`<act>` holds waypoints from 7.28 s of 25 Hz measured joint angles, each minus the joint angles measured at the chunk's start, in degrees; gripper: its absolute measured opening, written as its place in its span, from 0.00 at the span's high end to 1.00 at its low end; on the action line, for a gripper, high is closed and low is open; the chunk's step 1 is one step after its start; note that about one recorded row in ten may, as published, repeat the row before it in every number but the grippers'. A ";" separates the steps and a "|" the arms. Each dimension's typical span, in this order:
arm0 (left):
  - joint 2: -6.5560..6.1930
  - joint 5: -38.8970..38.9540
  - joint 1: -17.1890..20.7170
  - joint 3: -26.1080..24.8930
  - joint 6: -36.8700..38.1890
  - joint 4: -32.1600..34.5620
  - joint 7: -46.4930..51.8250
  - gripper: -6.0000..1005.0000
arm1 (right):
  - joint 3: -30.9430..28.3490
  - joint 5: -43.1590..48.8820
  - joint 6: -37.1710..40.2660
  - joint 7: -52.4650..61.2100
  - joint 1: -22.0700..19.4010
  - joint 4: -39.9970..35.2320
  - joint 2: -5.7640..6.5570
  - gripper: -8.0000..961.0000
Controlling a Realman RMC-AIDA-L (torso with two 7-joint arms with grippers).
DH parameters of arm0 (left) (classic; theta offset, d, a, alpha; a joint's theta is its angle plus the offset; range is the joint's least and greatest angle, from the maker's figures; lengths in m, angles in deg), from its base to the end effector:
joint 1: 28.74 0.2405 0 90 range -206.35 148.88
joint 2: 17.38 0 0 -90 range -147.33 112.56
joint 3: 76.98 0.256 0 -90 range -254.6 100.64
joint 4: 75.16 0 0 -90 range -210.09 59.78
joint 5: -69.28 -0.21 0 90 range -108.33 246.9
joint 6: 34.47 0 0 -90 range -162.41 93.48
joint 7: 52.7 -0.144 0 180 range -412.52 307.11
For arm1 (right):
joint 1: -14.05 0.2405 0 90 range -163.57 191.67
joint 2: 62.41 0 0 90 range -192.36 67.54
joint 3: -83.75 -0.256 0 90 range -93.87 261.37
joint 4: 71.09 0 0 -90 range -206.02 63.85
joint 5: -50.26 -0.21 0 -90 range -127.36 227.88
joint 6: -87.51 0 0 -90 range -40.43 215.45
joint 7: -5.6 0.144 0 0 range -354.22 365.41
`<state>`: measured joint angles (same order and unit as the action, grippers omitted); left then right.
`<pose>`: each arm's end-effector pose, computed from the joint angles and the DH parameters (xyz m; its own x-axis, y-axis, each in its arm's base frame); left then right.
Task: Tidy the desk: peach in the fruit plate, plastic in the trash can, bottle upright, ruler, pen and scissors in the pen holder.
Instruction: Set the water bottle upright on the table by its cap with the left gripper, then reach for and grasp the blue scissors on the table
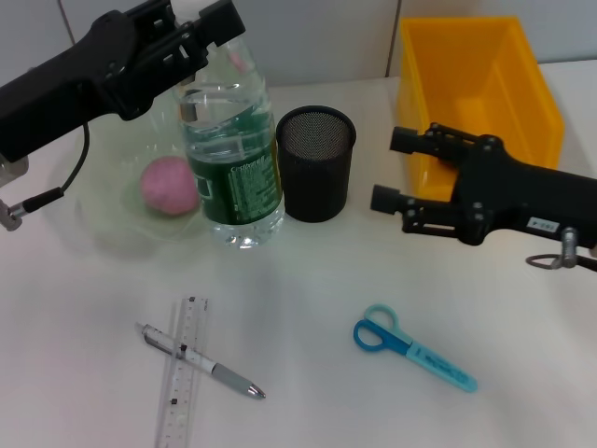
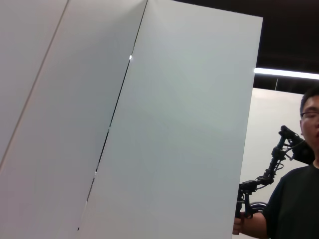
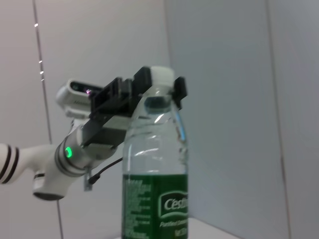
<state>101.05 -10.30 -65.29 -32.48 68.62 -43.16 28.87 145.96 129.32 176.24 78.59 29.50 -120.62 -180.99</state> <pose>-0.1654 0.3458 0.0408 0.4086 0.1587 0.8988 0.2773 -0.9598 0.0434 0.2373 0.2991 0.0256 0.6809 -0.0829 -0.7277 -0.3646 -0.9001 -0.2385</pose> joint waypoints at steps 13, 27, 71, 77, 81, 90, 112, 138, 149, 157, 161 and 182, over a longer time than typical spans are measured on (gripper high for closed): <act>-0.15 -0.41 0.45 0.23 -0.54 0.06 -1.21 0.55 | -8.08 7.00 5.99 7.74 -0.29 0.39 1.44 0.15; -0.32 -2.86 1.23 0.33 -0.56 0.55 -1.26 0.55 | -22.47 25.59 19.04 21.06 3.64 -2.50 5.90 0.16; -0.50 -6.04 12.86 -4.78 -9.18 -0.49 -19.30 0.54 | -24.77 31.71 19.10 25.01 5.99 -5.21 6.44 0.16; -0.23 -5.88 14.04 -5.49 -11.26 -4.57 -25.24 0.54 | -24.77 31.71 19.11 25.31 6.00 -5.22 6.44 0.16; -0.20 -5.70 14.04 -5.57 -11.70 -5.48 -26.88 0.54 | -24.77 31.71 19.11 25.40 6.01 -5.22 6.49 0.16; -0.04 -4.46 14.20 -5.66 -12.63 -8.67 -31.37 0.54 | -24.77 31.70 19.08 25.88 6.35 -5.22 6.64 0.16; 0.13 -4.46 14.45 -5.96 -14.69 -11.40 -34.23 0.54 | -24.77 32.46 18.45 25.97 6.77 -4.98 6.79 0.16; 0.13 -4.57 14.50 -5.74 -16.02 -11.78 -34.29 0.53 | -24.77 32.48 18.33 26.05 7.05 -4.83 6.79 0.16; -0.14 -4.95 14.50 -5.66 -16.10 -11.58 -32.79 0.53 | -24.77 32.48 18.31 26.05 7.13 -4.78 6.79 0.16; -0.14 -4.95 14.56 -5.66 -16.08 -11.56 -32.62 0.42 | -24.77 32.47 18.31 26.06 7.13 -4.78 6.79 0.16; -0.14 -4.97 14.71 -5.66 -15.30 -11.33 -32.13 0.35 | -24.77 32.47 18.32 26.06 7.14 -4.78 6.84 0.16; -0.98 -7.25 20.37 -5.31 -7.13 11.50 -5.15 0.21 | -24.94 33.17 18.22 26.06 7.13 -4.78 6.96 0.16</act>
<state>100.08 -17.55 -44.92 -37.79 61.50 -31.66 23.72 121.01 162.48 194.46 104.65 36.63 -125.40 -174.02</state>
